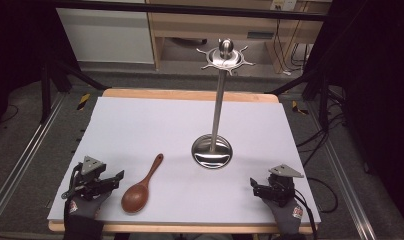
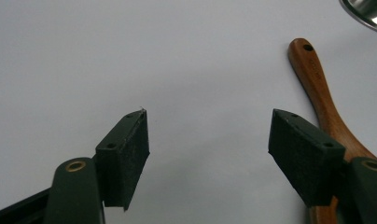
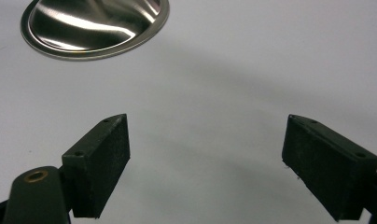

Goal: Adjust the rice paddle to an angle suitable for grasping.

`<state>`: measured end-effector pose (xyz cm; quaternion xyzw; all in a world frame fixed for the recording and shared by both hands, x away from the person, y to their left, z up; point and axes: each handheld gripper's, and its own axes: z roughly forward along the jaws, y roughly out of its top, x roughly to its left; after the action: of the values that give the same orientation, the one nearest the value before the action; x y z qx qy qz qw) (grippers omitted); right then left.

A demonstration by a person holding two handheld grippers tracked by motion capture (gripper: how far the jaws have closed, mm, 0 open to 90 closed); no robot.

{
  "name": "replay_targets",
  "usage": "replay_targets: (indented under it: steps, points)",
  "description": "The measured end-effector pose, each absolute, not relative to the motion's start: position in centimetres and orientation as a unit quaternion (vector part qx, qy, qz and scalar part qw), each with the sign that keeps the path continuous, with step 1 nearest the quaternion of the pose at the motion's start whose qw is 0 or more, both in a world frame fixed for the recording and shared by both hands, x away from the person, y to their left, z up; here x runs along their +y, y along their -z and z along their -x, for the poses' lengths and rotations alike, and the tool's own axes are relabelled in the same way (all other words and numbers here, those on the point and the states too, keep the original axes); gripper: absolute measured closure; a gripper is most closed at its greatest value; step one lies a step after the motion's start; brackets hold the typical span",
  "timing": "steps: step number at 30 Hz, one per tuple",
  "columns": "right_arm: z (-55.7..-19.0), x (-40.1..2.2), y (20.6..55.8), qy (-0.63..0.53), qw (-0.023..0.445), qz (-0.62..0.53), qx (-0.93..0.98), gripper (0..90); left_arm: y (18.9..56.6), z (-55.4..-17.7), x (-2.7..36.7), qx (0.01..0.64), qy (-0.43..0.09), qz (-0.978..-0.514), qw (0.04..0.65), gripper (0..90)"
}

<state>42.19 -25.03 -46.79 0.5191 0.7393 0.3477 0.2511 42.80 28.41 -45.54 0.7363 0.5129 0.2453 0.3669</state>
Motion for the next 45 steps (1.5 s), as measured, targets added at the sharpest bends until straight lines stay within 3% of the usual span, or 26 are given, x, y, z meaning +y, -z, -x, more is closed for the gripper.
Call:
replay_targets:
  steps: [45]
  points:
    - [-41.9,-24.6,46.7,-0.339,0.264,-0.517,0.74,13.8,41.6,-43.7,25.2,0.472,-0.202,-0.768,0.383,30.1]
